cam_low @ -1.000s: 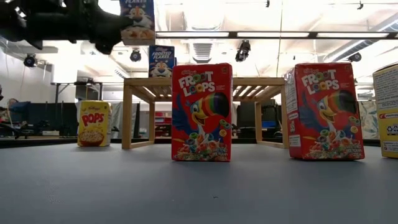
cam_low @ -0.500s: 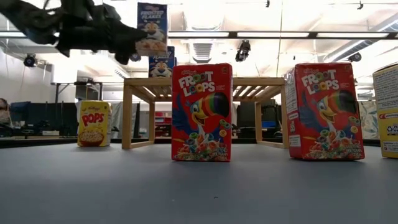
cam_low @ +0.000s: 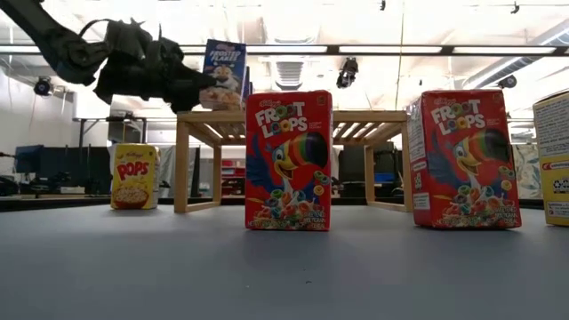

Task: Stack cereal on shelf
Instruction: Put the blue cereal box on the shelf aligned with the other blue cereal box

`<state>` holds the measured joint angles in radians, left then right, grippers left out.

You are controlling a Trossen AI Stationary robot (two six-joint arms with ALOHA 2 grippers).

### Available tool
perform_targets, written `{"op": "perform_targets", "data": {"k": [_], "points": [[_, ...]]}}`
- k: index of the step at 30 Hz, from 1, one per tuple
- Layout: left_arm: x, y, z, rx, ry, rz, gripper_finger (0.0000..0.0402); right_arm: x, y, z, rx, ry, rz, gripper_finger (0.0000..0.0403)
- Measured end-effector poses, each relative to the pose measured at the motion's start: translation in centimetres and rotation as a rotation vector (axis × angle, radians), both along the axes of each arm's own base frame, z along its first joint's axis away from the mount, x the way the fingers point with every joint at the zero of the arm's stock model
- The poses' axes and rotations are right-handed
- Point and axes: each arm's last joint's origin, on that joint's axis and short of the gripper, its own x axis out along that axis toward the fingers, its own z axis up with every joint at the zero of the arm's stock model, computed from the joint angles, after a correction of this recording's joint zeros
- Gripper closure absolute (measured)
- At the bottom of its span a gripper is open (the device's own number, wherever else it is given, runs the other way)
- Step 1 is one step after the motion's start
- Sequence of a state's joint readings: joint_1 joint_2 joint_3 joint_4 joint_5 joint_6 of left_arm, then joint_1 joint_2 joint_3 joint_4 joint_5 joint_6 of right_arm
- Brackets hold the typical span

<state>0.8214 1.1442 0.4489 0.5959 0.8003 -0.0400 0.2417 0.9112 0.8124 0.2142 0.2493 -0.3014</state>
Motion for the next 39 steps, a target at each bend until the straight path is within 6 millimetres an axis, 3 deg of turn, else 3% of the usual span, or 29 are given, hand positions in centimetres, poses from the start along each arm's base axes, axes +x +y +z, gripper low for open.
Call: {"op": "perform_targets", "data": {"k": [16,29,39], "points": [[-0.4,-0.5,-1.2,0.01,-0.013,-0.022,0.0212,0.5,0.1,-0.5,-0.001,0.02,-0.002,0.0165],[0.2,0.1,-2.3,0.001,0.004,-0.022,0.0176,0.6,0.1,-0.6,0.023,0.028,-0.002,0.0165],[0.0,0.0,-2.0,0.014,-0.009,-0.02,0.0172,0.6,0.1,-0.6,0.025,0.028,-0.003,0.0165]]}}
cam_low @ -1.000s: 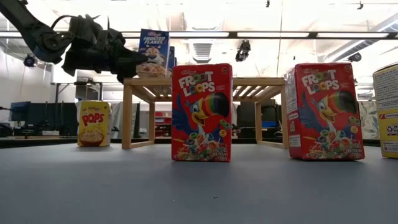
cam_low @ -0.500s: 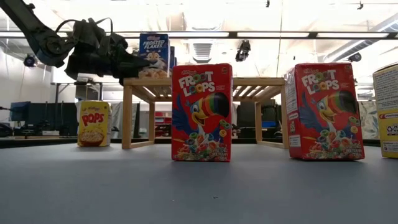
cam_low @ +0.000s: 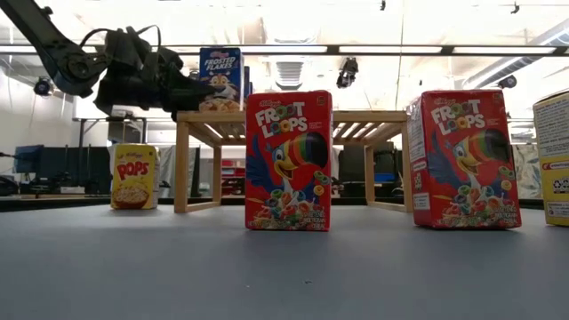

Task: Stack cereal on shelf
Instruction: Put the blue cereal box on the shelf aligned with the other blue cereal box, then put the blue cereal box on the shelf, then put the top yellow cereal box on the shelf

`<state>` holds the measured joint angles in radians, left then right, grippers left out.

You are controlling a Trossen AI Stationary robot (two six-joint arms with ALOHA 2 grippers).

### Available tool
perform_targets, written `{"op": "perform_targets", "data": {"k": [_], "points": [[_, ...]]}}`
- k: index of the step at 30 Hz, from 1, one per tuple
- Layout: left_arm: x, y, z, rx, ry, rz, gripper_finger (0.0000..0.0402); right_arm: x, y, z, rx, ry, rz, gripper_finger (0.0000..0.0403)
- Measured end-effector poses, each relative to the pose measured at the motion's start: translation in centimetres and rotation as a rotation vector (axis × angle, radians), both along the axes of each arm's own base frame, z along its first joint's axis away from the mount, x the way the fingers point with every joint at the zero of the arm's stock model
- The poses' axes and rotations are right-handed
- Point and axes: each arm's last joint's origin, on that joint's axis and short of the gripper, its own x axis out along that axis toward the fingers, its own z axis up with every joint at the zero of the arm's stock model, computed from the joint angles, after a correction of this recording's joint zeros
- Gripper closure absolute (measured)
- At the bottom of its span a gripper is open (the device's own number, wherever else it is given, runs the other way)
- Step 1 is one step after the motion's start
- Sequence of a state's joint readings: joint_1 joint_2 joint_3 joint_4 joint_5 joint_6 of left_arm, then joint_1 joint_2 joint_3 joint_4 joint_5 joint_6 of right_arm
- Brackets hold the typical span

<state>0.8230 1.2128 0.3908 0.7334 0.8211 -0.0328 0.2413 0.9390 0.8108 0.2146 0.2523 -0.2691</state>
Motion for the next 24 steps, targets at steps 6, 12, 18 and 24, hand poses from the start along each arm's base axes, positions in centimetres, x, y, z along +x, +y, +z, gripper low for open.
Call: {"op": "perform_targets", "data": {"k": [6,12,18,24], "points": [[-0.2,-0.1,0.0,-0.026,0.016,0.003,0.0166,0.0,0.0,0.0,0.01,0.0,0.0,0.0165],[-0.8,-0.3,0.3,-0.034,0.04,0.018,0.0134,0.0,0.0,0.0,0.01,0.0,0.0,0.0165],[-2.0,-0.8,0.8,-0.027,0.073,0.038,0.0107,0.0,0.0,0.0,0.008,0.001,0.0,0.0165],[-3.1,-1.8,1.5,-0.023,0.1,0.043,0.0102,0.0,0.0,0.0,0.008,0.0,0.0,0.0165]]}}
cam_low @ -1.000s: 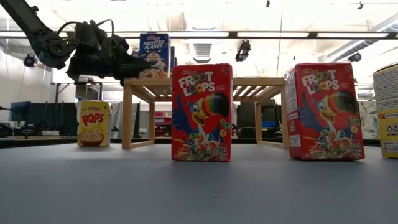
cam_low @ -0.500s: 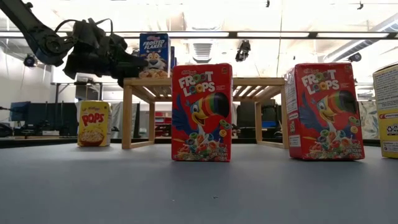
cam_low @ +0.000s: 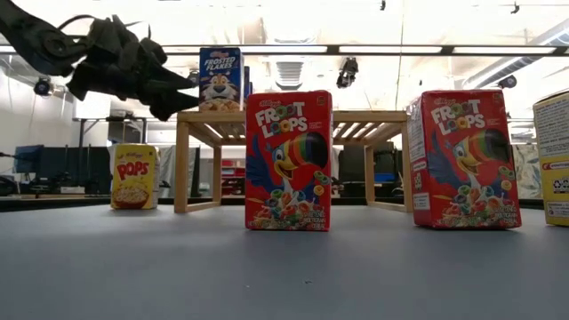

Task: Stack cereal on shelf
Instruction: Put the top yellow cereal box on the shelf

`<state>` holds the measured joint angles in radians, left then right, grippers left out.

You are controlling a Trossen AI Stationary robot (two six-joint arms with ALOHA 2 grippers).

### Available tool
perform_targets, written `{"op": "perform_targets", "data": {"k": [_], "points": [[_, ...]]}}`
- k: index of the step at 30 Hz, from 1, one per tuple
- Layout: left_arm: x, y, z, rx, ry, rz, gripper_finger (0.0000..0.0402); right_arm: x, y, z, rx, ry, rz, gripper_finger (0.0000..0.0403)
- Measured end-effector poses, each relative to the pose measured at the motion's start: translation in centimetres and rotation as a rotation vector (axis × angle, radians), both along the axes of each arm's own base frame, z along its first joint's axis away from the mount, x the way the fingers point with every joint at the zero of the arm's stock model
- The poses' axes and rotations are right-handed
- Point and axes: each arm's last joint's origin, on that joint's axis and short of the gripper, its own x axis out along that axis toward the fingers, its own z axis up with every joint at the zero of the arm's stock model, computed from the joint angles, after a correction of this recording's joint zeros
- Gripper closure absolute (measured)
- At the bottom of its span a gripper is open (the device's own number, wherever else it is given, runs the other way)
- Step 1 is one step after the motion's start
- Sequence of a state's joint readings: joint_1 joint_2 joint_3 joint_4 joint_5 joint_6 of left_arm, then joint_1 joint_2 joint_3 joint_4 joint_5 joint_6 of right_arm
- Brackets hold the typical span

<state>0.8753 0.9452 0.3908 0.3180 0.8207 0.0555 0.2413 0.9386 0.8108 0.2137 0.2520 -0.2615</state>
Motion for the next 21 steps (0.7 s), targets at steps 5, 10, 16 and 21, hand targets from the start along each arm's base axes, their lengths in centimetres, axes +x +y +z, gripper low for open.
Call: {"op": "perform_targets", "data": {"k": [5,10,16,21], "points": [[-0.9,-1.1,0.8,0.006,-0.002,0.0,0.0102,0.0,0.0,0.0,-0.001,0.004,0.0,0.0165],[-1.8,-2.2,1.5,-0.001,-0.007,0.005,0.0102,0.0,0.0,-0.3,-0.011,0.027,0.0,0.0165],[-2.0,-3.3,2.2,-0.088,-0.041,0.006,0.0102,0.0,0.0,-0.7,-0.03,0.057,0.0,0.0165],[-2.0,-4.5,2.9,-0.082,-0.078,0.013,0.0102,0.2,0.0,-0.9,-0.043,0.066,-0.001,0.0165]]}}
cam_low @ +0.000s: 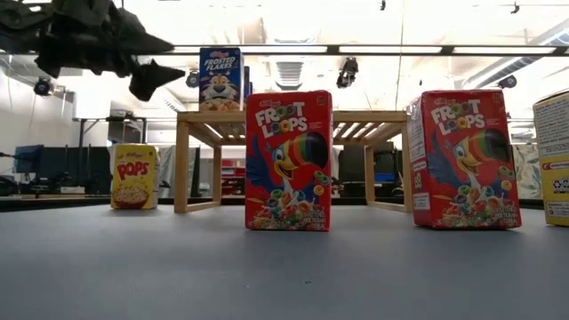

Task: Stack cereal on shelf
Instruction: Put the top yellow cereal box on the shelf

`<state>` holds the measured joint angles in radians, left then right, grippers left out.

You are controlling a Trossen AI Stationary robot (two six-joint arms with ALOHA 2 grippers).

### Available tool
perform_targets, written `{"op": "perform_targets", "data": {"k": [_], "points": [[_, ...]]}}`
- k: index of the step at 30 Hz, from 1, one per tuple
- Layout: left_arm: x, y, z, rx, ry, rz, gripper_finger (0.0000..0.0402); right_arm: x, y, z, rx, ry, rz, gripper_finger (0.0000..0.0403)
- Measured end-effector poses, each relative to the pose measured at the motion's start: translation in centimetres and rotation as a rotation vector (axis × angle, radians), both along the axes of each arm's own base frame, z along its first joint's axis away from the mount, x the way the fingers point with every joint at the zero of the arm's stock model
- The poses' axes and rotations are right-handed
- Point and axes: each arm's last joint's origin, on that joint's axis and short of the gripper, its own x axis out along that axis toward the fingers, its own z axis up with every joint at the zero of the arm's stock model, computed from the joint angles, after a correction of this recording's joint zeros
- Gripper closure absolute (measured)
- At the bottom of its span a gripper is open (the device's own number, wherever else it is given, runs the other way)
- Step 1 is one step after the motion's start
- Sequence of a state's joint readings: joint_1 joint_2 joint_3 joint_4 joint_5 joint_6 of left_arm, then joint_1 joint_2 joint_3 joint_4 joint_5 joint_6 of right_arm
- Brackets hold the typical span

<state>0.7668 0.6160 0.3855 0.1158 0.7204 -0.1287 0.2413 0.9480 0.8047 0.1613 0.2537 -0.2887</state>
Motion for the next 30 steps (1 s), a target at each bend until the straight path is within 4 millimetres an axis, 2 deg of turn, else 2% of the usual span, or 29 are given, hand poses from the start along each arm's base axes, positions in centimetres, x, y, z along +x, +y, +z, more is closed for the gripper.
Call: {"op": "perform_targets", "data": {"k": [2,7,11,15,22,30], "points": [[-0.1,-0.5,0.7,0.009,-0.026,-0.021,0.0102,0.0,0.0,-0.1,-0.001,0.004,0.0,0.0165],[-1.0,-1.8,4.2,0.047,-0.104,-0.042,0.0102,0.2,0.0,-0.2,-0.002,0.01,0.0,0.0165],[-1.9,-2.7,5.5,0.057,-0.114,-0.038,0.0102,0.4,0.1,-0.4,0.009,0.019,-0.001,0.0165],[-2.6,-3.3,5.4,0.054,-0.094,-0.028,0.0102,0.4,0.1,-0.4,0.002,0.022,-0.001,0.0165],[-3.7,-4.1,3.7,0.051,-0.084,0.029,0.0102,0.4,0.1,-0.4,-0.027,0.022,0.001,0.0165],[-5.0,-5.1,4.6,0.075,-0.161,0.053,0.0102,0.4,-0.1,1.4,0.009,-0.033,-0.008,0.0165]]}}
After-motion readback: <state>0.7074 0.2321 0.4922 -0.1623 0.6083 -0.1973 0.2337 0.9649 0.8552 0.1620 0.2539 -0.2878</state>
